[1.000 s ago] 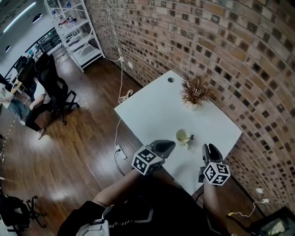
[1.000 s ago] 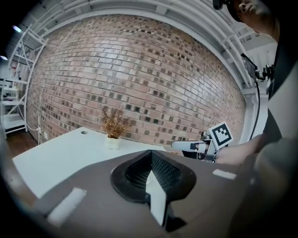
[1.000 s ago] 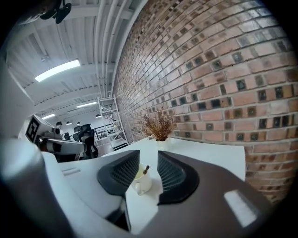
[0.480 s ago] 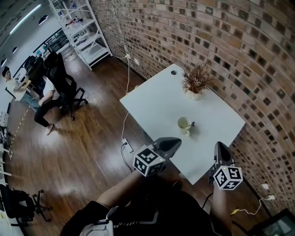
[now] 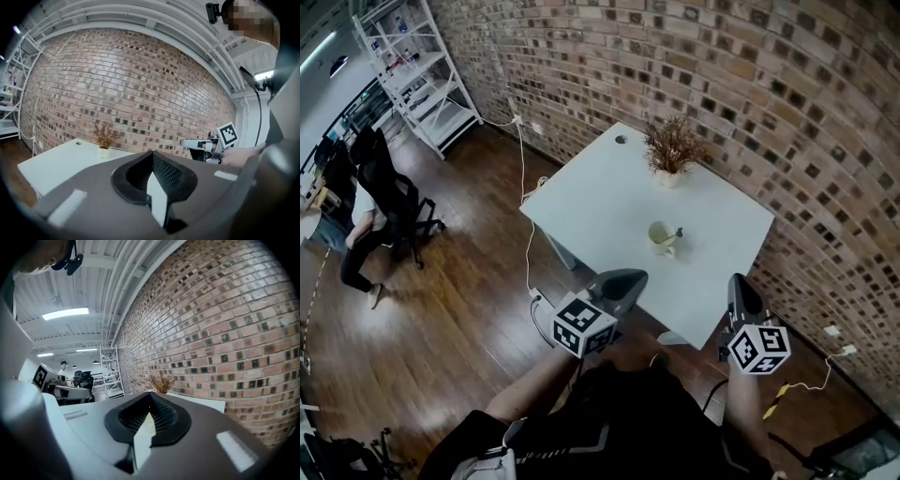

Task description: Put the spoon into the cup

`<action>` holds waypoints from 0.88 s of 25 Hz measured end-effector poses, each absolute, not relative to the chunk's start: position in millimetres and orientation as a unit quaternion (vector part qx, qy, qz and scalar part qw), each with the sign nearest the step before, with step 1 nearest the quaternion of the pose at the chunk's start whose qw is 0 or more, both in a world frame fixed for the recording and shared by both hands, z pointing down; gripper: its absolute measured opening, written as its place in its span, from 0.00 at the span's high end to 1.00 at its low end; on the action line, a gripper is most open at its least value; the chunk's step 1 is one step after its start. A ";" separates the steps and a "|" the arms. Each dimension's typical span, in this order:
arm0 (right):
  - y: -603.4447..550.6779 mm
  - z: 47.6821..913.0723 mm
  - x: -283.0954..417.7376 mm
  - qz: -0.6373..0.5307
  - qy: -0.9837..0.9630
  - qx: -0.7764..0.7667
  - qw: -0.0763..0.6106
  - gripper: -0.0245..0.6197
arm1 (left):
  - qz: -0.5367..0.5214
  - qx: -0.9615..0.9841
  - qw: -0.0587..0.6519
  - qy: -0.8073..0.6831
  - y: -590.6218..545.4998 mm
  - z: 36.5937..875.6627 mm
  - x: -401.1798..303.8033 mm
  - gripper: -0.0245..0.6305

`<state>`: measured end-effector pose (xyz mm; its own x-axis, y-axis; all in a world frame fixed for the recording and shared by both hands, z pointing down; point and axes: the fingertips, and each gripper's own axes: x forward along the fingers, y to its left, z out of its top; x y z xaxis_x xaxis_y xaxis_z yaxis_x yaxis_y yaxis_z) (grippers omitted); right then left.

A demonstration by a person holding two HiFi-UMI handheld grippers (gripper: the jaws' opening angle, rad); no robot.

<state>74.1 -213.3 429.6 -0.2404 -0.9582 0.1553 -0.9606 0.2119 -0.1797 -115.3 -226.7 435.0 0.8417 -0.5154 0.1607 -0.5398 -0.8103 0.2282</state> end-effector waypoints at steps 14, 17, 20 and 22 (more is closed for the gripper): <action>-132.4 409.5 55.0 0.102 -0.734 0.672 0.019 0.95 | 0.010 0.958 0.148 -0.245 -209.8 430.7 -138.4 0.97; -124.7 402.4 59.1 0.097 -0.738 0.667 0.012 0.95 | 0.010 0.961 0.133 -0.244 -199.7 419.4 -130.2 0.97; -119.7 400.3 68.3 0.095 -0.743 0.662 0.013 0.95 | 0.008 0.958 0.132 -0.254 -192.2 412.1 -121.1 0.97; -114.7 394.2 78.9 0.088 -0.741 0.666 0.011 0.95 | 0.006 0.957 0.136 -0.257 -183.6 408.8 -112.6 0.97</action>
